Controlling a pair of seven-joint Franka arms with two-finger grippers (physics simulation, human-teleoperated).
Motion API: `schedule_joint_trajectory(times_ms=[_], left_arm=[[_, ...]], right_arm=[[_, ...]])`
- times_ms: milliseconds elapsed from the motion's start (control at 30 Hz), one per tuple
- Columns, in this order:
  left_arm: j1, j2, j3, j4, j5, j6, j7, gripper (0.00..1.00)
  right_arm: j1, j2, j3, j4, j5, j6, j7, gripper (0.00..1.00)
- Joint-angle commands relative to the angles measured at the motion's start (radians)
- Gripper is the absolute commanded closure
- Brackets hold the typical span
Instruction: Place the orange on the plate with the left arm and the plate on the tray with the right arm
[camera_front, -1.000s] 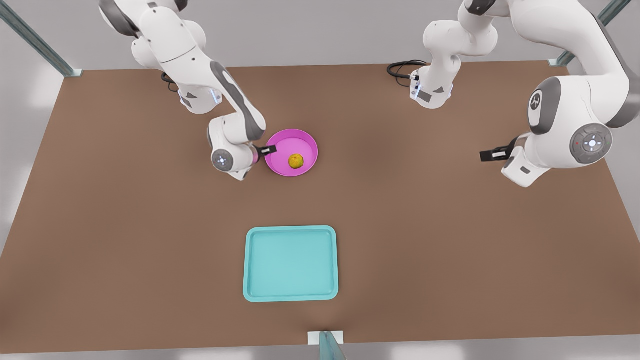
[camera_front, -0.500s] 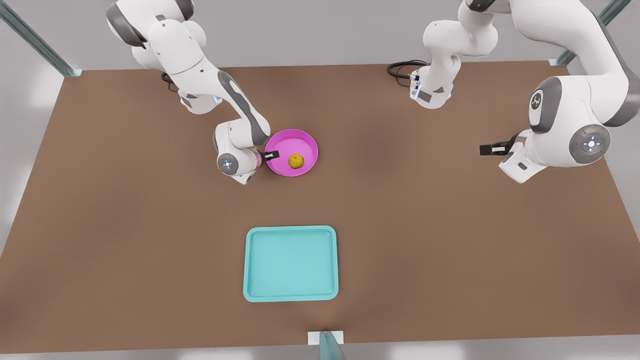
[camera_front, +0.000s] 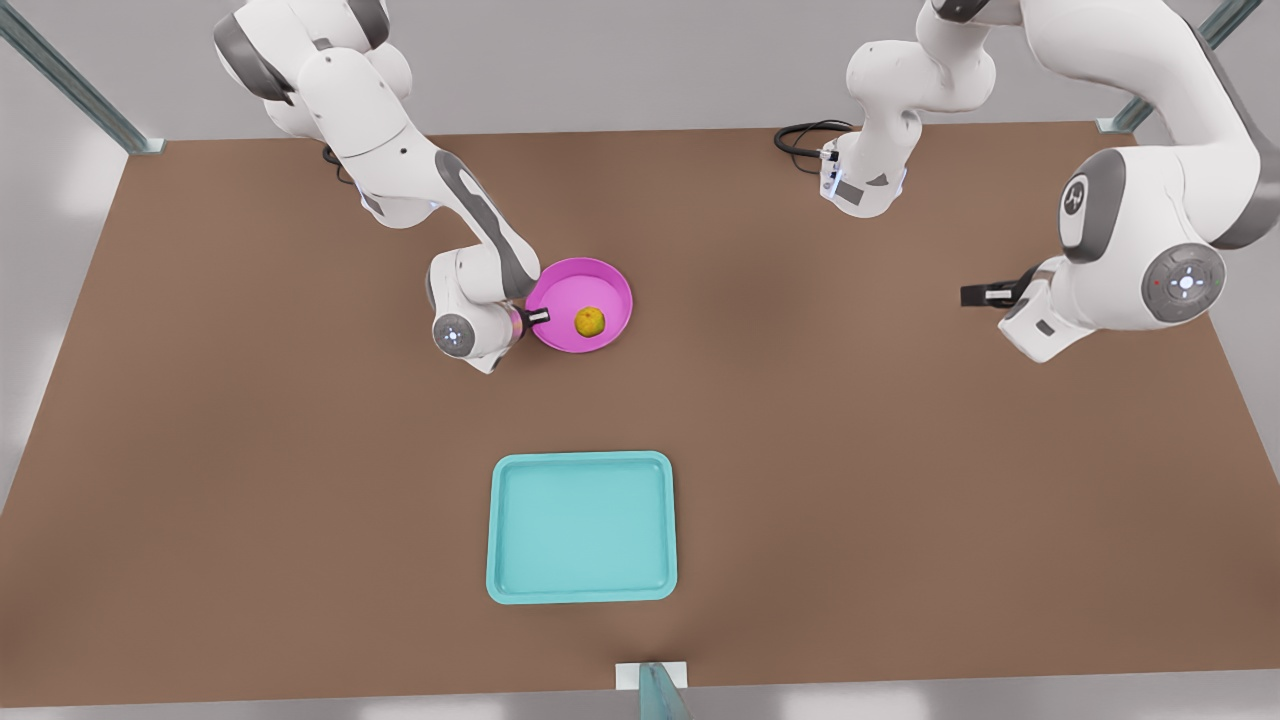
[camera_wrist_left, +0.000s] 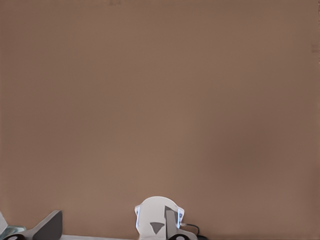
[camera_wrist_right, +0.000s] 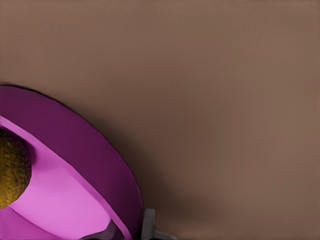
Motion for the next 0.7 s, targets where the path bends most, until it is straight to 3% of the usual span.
schedule_joint_trajectory(times_ms=[0, 67, 333, 467, 667], left_arm=[[-0.001, -0.004, 0.0, 0.0, 0.0, -0.013, 0.035, 0.0], [-0.001, -0.003, 0.0, 0.0, 0.0, -0.017, 0.035, 0.0], [0.001, -0.001, 0.0, 0.0, 0.0, -0.013, 0.035, 0.0], [0.001, -0.001, 0.0, 0.0, 0.0, -0.014, 0.035, 0.0], [-0.001, 0.0, 0.0, 0.0, 0.0, -0.014, 0.035, 0.0]], right_arm=[[0.0, -0.001, 0.0, 0.001, 0.001, -0.011, -0.025, 0.73], [0.0, -0.003, 0.0, 0.002, 0.001, -0.011, -0.037, 0.79], [-0.088, -0.018, 0.0, 0.083, 0.003, -0.129, -0.066, 0.79], [-0.127, 0.04, -0.001, 0.244, 0.086, -0.211, -0.066, 0.79], [-0.224, 0.246, -0.003, 0.613, 0.166, -0.303, -0.052, 0.79]])
